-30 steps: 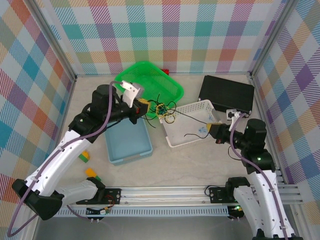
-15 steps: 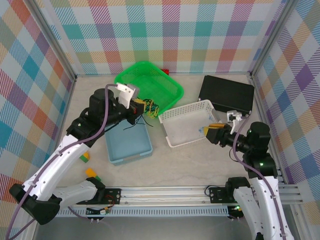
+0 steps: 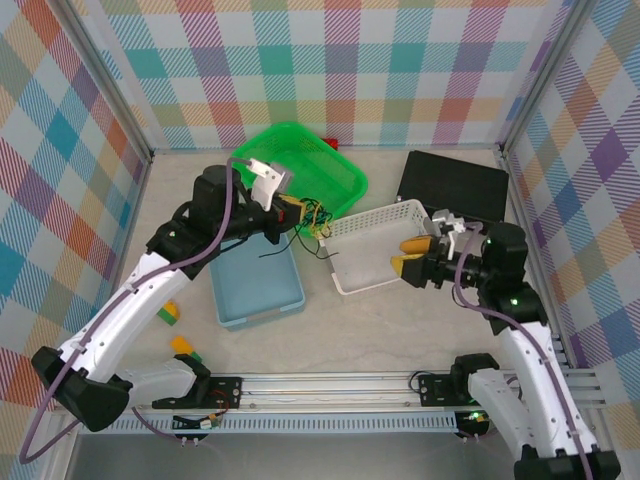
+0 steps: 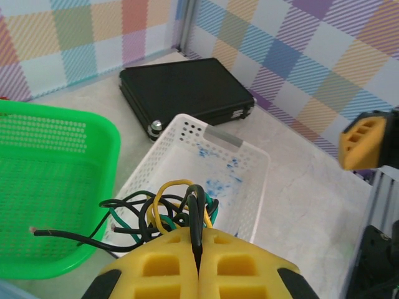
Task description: Untangle the cables
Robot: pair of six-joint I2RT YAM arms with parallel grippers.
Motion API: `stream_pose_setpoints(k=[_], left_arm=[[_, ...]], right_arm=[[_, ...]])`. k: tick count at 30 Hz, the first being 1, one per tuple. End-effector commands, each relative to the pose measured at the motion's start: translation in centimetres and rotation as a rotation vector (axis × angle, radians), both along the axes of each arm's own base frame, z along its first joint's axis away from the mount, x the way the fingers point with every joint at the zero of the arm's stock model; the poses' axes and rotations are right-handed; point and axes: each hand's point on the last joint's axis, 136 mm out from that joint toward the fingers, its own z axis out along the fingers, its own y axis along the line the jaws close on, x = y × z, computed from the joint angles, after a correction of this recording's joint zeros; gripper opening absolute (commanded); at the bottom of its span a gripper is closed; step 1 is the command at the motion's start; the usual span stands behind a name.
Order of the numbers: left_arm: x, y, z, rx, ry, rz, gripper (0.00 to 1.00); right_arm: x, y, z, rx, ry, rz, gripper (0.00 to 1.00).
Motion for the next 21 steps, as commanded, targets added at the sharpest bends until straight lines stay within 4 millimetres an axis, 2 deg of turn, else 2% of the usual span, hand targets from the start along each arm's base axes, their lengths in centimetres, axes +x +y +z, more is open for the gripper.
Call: stream_pose_setpoints(k=[1,5,7,10,17,21], left_arm=[[-1.7,-1.3,2.0,-0.047,-0.023,-0.119,0.00],[-2.9,-2.0,1.9,-0.048,-0.020,-0.208,0.00],[-4.5,-2.5,2.0,-0.051,-0.052,-0.315,0.00],[-6.5,-2.6,2.1,-0.050,-0.113,-0.421,0.00],[-8.1,-2.2,1.8,-0.016,-0.110,-0.483,0.00],[-8.6,-1.9,1.8,-0.012,-0.113,-0.497,0.00]], right_arm=[[-0.7,1.6,1.3,-0.037,-0.259,0.150,0.67],[-0.5,3.2,0.5,-0.091,-0.500,0.268,0.67],[-0.1,3.9,0.1,-0.123,-0.590,0.309,0.68],[0.9,5.0,0.1,-0.143,-0.594,0.354,0.69],[1.4,8.2,0.5,-0.123,-0.639,0.443,0.71],[1.2,9.7,0.1,-0.120,-0.636,0.481,0.71]])
